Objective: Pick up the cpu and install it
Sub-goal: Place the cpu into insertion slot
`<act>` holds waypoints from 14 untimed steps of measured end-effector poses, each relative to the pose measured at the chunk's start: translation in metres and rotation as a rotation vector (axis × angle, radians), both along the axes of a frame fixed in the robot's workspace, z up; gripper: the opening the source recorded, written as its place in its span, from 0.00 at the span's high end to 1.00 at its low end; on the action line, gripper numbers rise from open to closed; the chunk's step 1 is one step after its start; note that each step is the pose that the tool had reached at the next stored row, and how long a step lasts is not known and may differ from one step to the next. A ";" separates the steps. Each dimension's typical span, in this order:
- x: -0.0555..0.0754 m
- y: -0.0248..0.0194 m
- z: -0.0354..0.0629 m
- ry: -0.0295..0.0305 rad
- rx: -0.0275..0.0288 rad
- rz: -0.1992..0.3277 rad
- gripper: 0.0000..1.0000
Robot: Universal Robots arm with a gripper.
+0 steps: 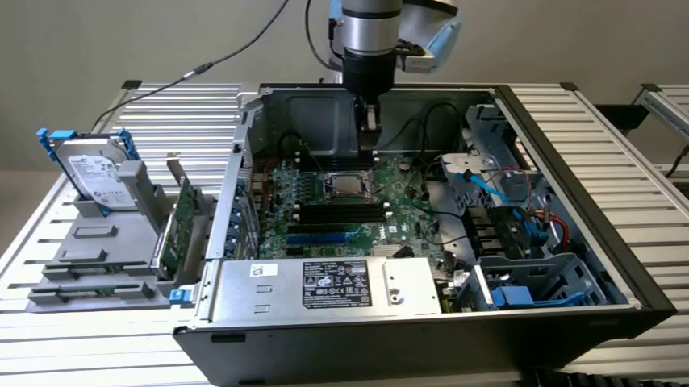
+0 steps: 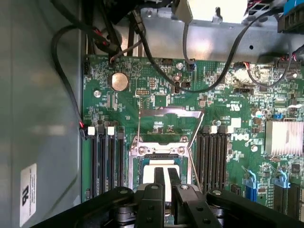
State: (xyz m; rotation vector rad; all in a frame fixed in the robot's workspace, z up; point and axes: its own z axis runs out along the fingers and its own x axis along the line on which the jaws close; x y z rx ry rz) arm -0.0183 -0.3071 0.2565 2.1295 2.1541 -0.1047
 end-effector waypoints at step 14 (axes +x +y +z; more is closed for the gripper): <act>0.049 0.0000 0.0141 0.0407 0.0000 0.001 0.89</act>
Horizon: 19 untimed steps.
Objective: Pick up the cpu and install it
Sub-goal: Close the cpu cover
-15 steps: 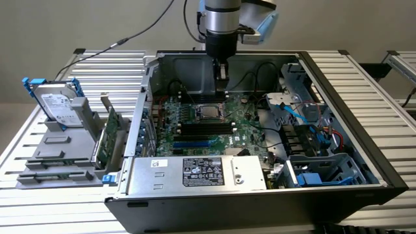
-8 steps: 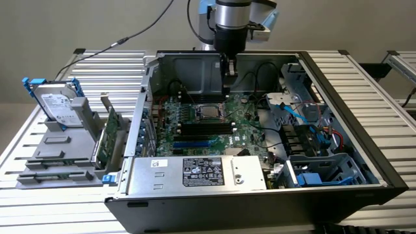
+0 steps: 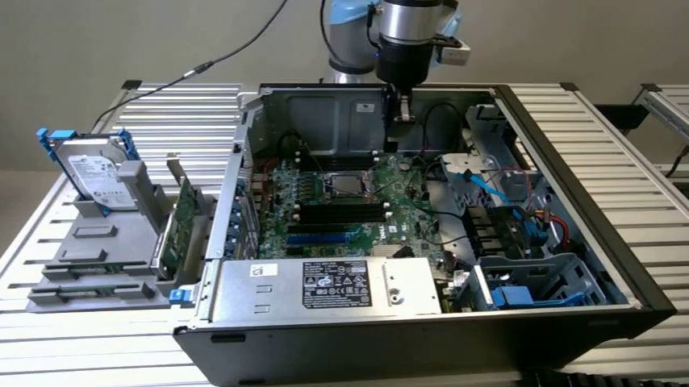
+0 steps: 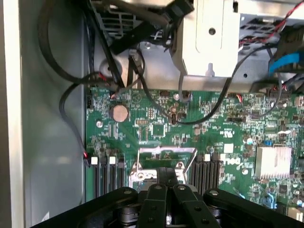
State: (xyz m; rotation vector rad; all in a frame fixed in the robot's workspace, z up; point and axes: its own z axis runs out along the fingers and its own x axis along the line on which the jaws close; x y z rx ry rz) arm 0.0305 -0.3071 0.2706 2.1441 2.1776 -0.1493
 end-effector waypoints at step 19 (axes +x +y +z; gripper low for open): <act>0.042 -0.0033 -0.0185 0.0166 -0.0003 0.041 0.89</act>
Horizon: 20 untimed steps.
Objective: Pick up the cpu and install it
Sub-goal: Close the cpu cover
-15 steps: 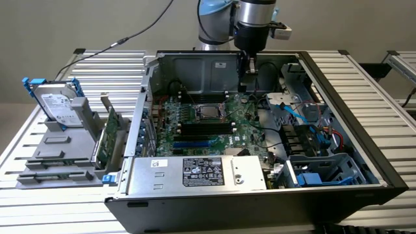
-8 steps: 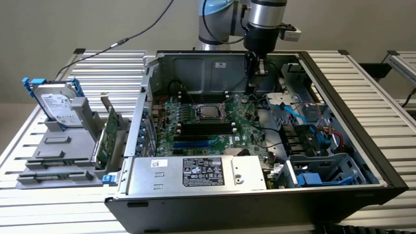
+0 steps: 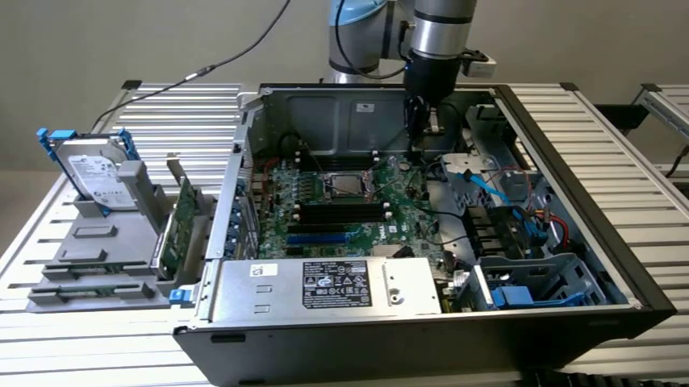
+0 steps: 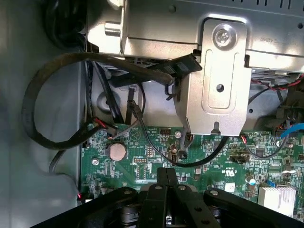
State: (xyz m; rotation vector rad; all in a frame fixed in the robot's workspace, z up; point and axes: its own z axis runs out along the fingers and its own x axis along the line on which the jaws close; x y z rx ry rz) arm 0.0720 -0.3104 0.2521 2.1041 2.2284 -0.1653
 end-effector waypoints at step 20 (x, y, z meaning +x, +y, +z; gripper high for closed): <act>-0.025 -0.0050 -0.0069 0.0006 0.0083 0.045 0.89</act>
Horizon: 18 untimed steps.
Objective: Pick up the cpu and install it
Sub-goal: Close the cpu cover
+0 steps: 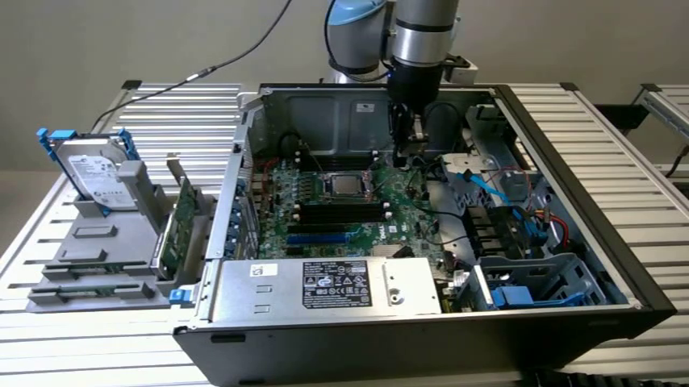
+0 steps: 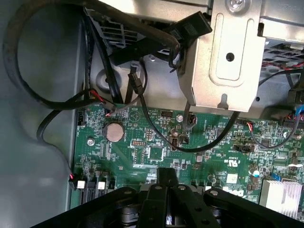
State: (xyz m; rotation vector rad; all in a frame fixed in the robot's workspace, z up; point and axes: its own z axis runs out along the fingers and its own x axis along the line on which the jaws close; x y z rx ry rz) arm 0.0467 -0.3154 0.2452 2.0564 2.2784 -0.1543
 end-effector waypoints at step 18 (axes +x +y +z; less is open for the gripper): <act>-0.048 -0.0004 0.0005 0.0149 0.0003 0.006 0.89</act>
